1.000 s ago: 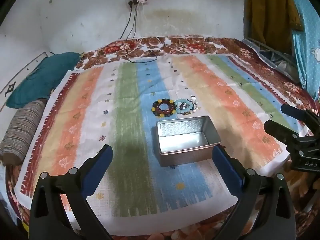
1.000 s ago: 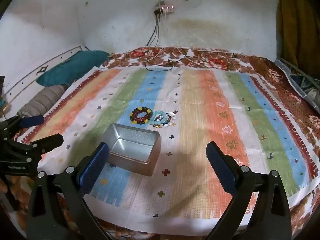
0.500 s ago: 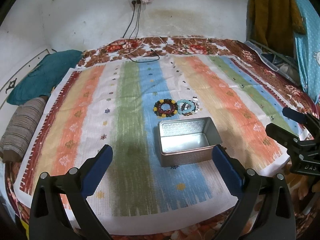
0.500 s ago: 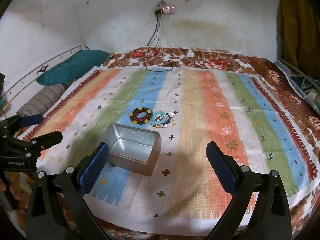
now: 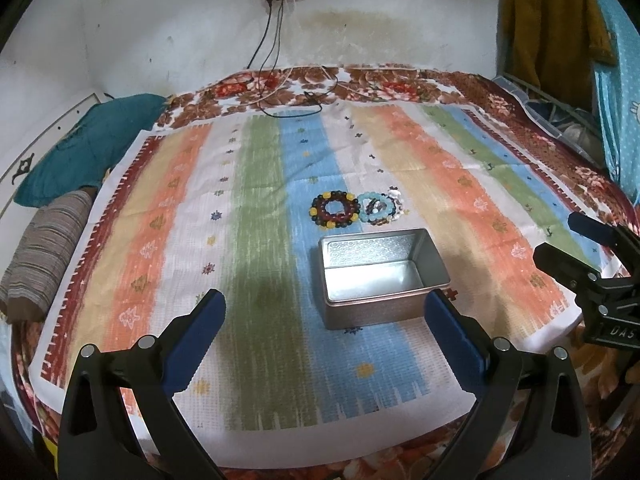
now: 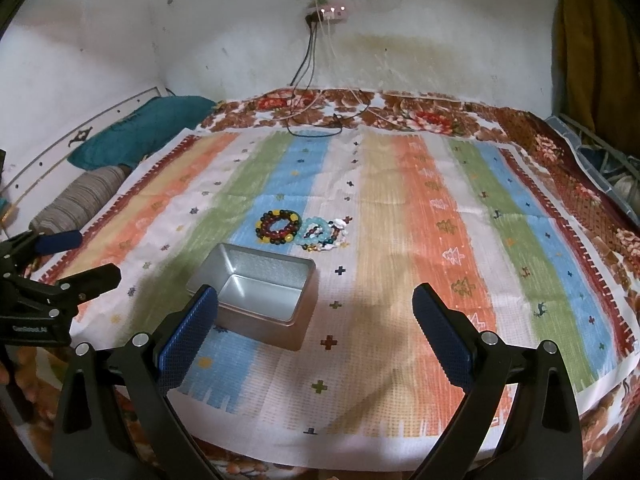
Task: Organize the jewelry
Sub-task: 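Move both tools toward the bracelet cluster beside the silver tin, then lower both tools over the bracelet cluster with fingers open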
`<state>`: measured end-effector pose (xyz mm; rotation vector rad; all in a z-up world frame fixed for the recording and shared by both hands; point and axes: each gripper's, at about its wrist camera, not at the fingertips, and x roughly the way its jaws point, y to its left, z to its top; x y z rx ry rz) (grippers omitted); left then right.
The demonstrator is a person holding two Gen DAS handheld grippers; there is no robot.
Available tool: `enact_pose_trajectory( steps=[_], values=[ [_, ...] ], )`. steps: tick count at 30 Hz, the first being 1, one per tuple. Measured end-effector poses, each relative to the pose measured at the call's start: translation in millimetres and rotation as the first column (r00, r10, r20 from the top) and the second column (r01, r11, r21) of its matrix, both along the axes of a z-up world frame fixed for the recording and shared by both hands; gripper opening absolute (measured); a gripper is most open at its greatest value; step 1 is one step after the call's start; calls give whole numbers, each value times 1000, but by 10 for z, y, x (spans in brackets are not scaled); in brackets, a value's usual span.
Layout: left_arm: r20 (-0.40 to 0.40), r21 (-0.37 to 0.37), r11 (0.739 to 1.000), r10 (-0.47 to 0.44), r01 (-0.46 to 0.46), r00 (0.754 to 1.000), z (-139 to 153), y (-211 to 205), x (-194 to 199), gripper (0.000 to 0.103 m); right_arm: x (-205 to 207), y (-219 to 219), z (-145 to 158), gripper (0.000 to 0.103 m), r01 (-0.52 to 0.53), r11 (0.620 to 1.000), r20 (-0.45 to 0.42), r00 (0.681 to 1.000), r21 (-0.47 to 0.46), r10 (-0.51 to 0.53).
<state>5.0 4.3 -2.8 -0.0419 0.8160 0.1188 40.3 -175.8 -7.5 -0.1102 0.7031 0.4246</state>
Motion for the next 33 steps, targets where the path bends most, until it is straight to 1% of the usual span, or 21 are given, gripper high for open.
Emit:
enact_pose_trajectory(
  steps=[3,10,14,18,23,26,29,33],
  values=[
    [-3,-5,1000,2,-2,1000,8,25,18,97,31,-1,-10,99,-4,1000,-11,1000,-1,4],
    [-29,12,1000,4,-3,1000,1,50,135,97,145,21,-46,99,-12,1000,-44,999,-3,12],
    [-47,1,1000,-10,10,999,4,67,230,97,202,31,-37,99,-19,1000,-47,999,-10,19],
    [-61,8,1000,-16,16,998,3,77,309,97,290,59,-17,99,-22,999,-43,999,-24,21],
    [-75,5,1000,3,-3,997,0,135,429,97,456,90,-27,99,-24,999,-75,997,-29,22],
    [-78,-14,1000,14,-15,997,19,196,520,97,541,134,-12,99,-22,999,-75,997,-36,19],
    [-81,-15,999,28,-30,996,26,241,594,97,629,177,-16,99,-19,999,-80,997,-42,15],
    [-94,-22,998,53,-56,994,6,330,705,97,716,200,-53,99,-22,999,-111,994,-35,18]
  ],
)
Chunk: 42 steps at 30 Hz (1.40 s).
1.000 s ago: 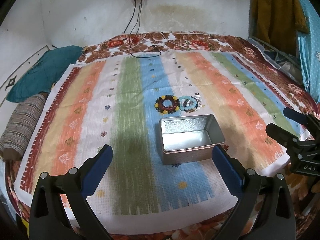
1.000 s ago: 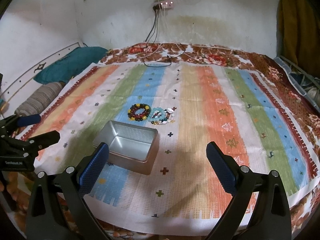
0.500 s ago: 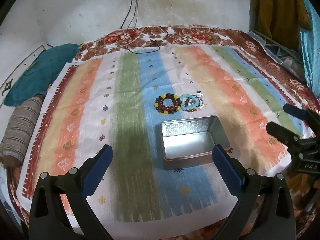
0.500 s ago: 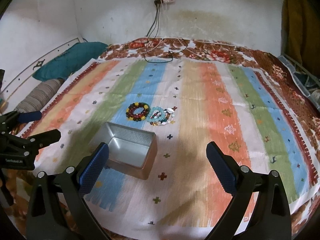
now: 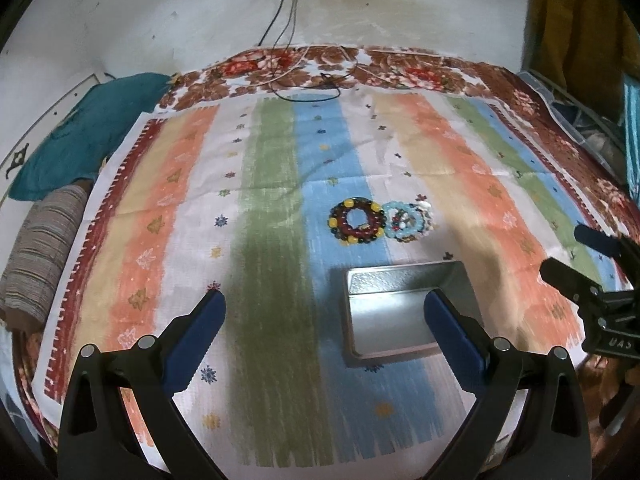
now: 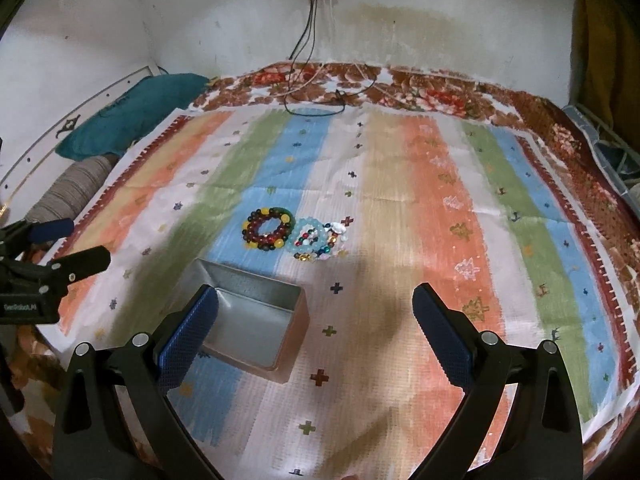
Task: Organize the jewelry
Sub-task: 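Lower both tools over the bracelet cluster with fingers open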
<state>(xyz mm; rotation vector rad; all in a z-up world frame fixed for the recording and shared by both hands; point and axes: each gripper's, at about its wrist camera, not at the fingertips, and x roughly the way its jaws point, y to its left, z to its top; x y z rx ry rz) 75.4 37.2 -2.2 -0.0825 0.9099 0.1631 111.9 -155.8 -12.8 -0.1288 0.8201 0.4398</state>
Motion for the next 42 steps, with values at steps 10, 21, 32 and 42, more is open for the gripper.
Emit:
enact_pose_trajectory(
  steps=[10,21,32,42],
  values=[
    [1,-41,999,19,-19,1000,5,101,253,97,192,87,-20,99,-3,1000,-22,1000,-11,3],
    [-58,-62,998,27,-31,998,-153,232,619,97,484,189,-154,99,11,1000,-81,997,-21,-13],
    [-107,-62,998,16,-23,994,-359,304,936,97,782,284,-317,99,29,999,-134,990,-24,-32],
    [-136,-72,997,2,-12,991,-526,334,1170,97,970,399,-506,99,25,999,-180,983,-43,-33]
  ],
)
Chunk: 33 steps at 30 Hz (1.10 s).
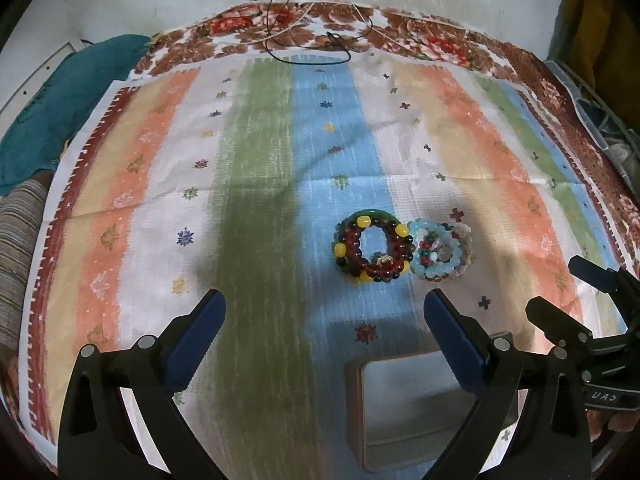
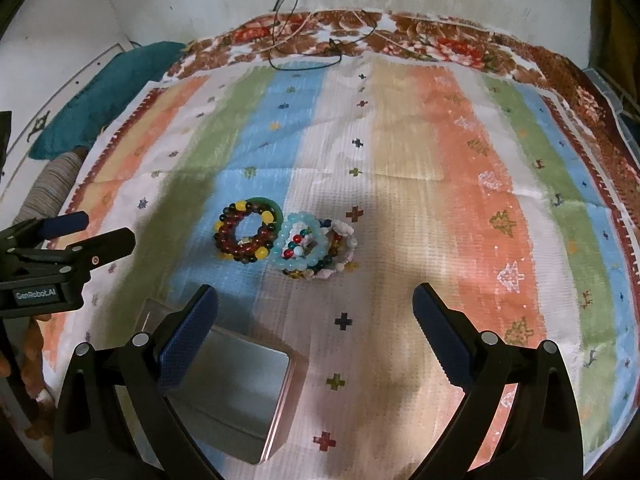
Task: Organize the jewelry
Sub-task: 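Lower both tools over the bracelet cluster with fingers open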
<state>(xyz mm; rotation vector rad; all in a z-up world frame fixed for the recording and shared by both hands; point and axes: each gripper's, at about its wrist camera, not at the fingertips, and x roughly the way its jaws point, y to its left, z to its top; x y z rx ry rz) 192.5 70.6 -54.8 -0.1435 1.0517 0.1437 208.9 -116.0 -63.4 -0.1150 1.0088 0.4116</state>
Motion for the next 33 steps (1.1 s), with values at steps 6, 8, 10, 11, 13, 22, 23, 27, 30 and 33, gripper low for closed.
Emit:
enact_pose_trajectory(
  steps=[6,8,10,11,13,22,23,27,30,33],
  values=[
    [-26,-22,1000,2,-3,1000,-144,52,122,97,152,7,-131,99,32,999,-48,998,13,-31],
    [-34,-27,1000,1,-2,999,-203,75,172,97,197,14,-164,99,41,999,-61,997,17,-40],
    [-38,-36,999,0,-2,999,-249,91,209,97,224,25,-188,99,43,999,-68,997,17,-41],
    [-40,-41,999,0,-2,999,-271,101,226,97,241,38,-206,99,42,999,-72,997,14,-41],
    [-46,-49,999,2,-4,999,-316,125,265,97,265,60,-232,99,38,999,-76,996,9,-37],
    [-66,-81,997,7,-12,998,-489,207,449,97,412,135,-396,98,34,999,-116,993,1,-34],
    [-69,-80,997,9,-14,998,-507,215,470,97,427,141,-415,98,34,999,-119,992,-4,-34],
    [-82,-94,995,12,-20,997,-601,259,556,97,498,160,-494,98,43,999,-139,989,-7,-43],
    [-94,-98,995,3,-13,996,-670,269,603,97,534,171,-531,98,44,999,-150,988,-5,-44],
    [-99,-108,994,-4,-6,995,-708,281,654,97,568,190,-552,98,46,999,-152,987,-11,-47]
  ],
)
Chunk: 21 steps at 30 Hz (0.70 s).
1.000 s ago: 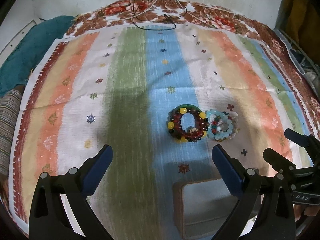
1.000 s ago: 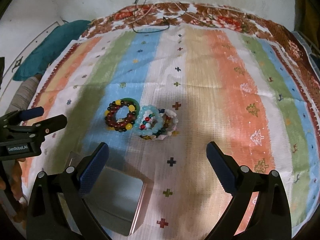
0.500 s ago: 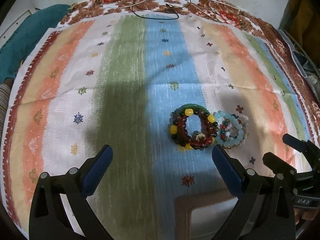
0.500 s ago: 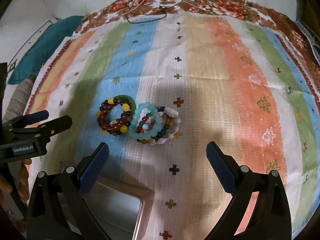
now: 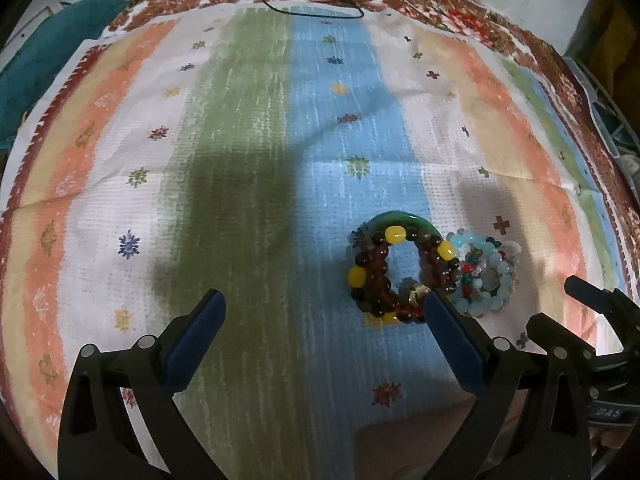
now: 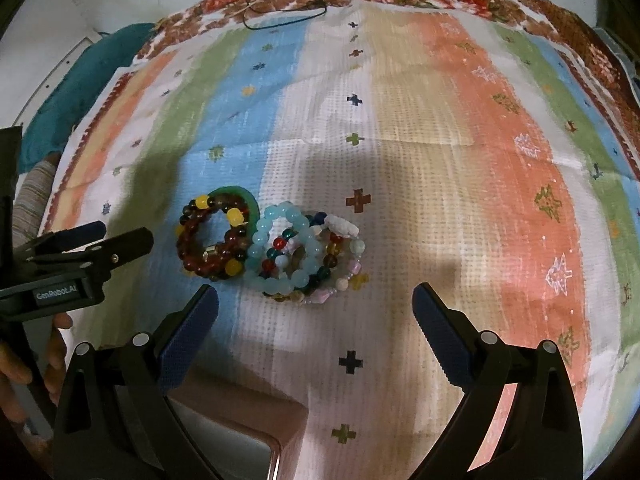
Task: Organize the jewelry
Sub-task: 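Lower both tools over the bracelet cluster with fingers open, then close right tool on the light blue bead bracelet while left tool grips the dark red bead bracelet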
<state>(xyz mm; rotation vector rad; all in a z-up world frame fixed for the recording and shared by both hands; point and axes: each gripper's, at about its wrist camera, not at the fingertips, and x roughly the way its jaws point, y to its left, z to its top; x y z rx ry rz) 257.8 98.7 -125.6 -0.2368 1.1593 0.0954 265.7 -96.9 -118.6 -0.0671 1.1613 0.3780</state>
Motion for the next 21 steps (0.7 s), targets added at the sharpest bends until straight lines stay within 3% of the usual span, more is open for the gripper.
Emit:
enact_pose_trajectory(
  steps=[3,6,12,14,16,21],
  values=[
    [-8,-19,1000,3,-4,1000,-44,16,54,97,45,10,-34,98,8,1000,-7,1000,-4,-8],
    [-21,-32,999,2,-3,1000,-97,13,108,97,103,10,-77,87,32,999,-15,999,-14,-32],
    [-32,-12,1000,-28,27,999,-168,-16,194,96,178,60,-166,87,30,999,-37,999,-18,-31],
    [-34,-8,999,-39,39,999,-198,-23,218,96,203,67,-190,83,33,999,-45,998,-17,-34],
    [-38,-5,999,-47,47,998,-235,-29,244,96,226,74,-219,72,37,999,-59,998,-12,-38],
    [-45,-3,998,-67,67,997,-288,-47,293,91,280,76,-305,68,48,999,-104,994,21,-45]
  ],
)
